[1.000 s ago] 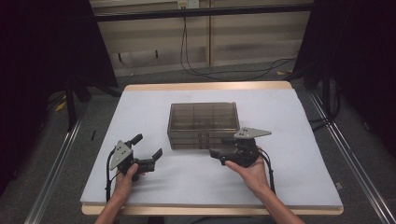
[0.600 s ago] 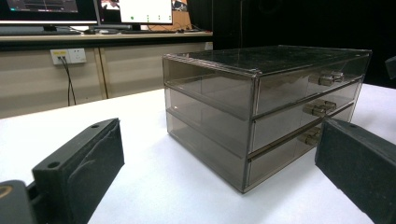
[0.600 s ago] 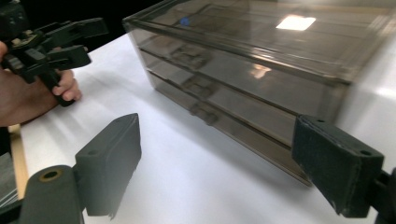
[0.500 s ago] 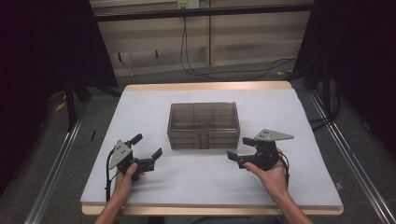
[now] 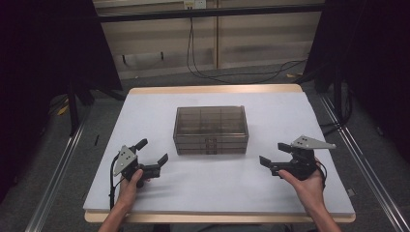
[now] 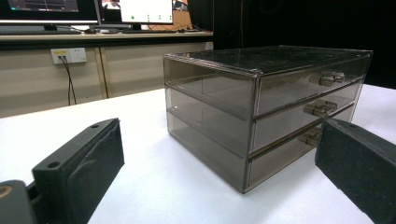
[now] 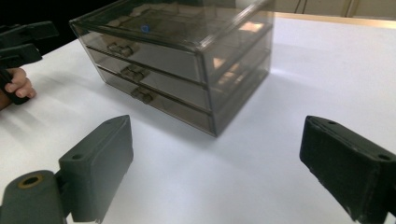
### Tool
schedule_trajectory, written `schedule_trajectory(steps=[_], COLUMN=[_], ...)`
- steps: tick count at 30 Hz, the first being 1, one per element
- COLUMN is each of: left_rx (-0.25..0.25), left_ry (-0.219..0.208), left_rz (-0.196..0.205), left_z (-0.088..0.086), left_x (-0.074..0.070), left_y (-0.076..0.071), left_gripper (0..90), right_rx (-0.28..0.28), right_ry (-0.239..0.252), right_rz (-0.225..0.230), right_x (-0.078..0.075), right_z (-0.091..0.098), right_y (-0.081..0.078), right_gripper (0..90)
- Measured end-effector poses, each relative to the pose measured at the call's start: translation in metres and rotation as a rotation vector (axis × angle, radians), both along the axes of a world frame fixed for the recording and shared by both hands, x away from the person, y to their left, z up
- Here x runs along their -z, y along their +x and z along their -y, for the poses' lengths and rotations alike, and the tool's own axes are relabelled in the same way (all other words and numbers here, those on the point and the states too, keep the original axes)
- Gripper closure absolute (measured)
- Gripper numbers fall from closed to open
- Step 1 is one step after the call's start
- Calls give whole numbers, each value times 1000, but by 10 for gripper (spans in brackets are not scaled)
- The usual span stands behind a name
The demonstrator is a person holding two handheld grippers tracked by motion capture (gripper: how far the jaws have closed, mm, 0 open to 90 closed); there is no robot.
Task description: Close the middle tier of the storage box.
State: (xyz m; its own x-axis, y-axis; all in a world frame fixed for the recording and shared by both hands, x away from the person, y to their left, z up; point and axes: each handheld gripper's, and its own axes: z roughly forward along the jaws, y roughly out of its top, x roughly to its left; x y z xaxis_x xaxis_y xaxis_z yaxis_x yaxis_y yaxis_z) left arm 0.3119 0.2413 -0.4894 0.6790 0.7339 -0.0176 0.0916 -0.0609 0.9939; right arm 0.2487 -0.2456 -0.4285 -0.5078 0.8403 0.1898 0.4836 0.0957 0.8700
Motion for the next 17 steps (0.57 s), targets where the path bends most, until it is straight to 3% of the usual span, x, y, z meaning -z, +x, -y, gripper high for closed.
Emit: schedule_trajectory(steps=[5, 11, 14, 17], left_rx=[-2, -6, -7, -1], left_ry=[-4, -2, -4, 6], left_rz=[-4, -4, 1, 4], left_z=[0, 0, -1, 0], left_x=[0, 0, 0, 0], left_y=[0, 0, 1, 0], left_gripper=[12, 12, 12, 9], right_rx=[37, 93, 118, 150], right_ry=[9, 56, 52, 2], right_rz=[-13, -31, -35, -53], right_x=[6, 11, 15, 24], right_z=[15, 33, 41, 44], right_y=[-7, -15, -19, -18], right_gripper=[90, 95, 92, 91])
